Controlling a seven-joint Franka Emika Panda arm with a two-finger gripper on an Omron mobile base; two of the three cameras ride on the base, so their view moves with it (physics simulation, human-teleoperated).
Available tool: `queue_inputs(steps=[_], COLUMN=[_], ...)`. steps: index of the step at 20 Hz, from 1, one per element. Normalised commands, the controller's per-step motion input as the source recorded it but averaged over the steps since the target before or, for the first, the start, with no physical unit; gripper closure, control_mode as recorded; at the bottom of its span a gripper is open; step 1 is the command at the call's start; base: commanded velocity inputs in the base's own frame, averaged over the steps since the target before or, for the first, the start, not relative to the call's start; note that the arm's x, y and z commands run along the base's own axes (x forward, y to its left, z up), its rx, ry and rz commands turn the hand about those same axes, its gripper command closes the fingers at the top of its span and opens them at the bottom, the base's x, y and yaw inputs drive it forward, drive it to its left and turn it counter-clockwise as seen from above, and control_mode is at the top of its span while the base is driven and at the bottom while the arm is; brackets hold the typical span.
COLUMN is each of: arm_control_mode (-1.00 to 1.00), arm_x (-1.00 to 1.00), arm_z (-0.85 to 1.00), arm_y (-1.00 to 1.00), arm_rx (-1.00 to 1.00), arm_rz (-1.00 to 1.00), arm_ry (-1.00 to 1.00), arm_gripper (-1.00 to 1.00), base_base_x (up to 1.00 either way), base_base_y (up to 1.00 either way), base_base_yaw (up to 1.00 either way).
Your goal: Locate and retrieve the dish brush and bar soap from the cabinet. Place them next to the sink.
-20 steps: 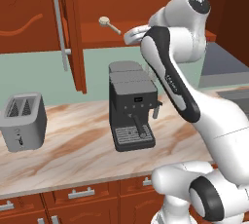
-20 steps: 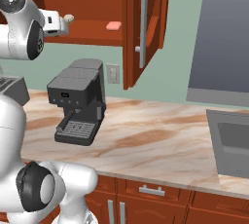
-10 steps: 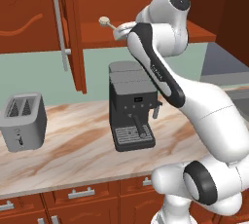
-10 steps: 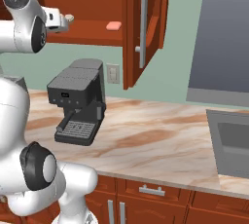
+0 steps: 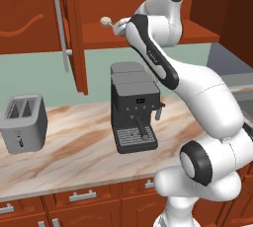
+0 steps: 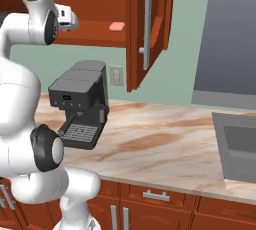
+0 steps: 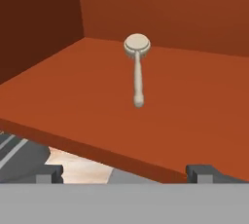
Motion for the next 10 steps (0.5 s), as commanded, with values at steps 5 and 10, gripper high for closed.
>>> queue_inputs(steps=[5, 10], arm_control_mode=[-1.00, -1.00], arm_x=[0.46, 0.40], arm_z=[-0.02, -0.06], arm_y=[0.00, 0.06], arm_rx=[0.00, 0.00], arm_rz=[-0.01, 0.00], arm_ry=[-0.04, -0.04], arm_gripper=[-1.00, -1.00], base_base_x=[0.00, 0.00], base_base_y=[0.00, 0.00], base_base_yaw=[0.00, 0.00])
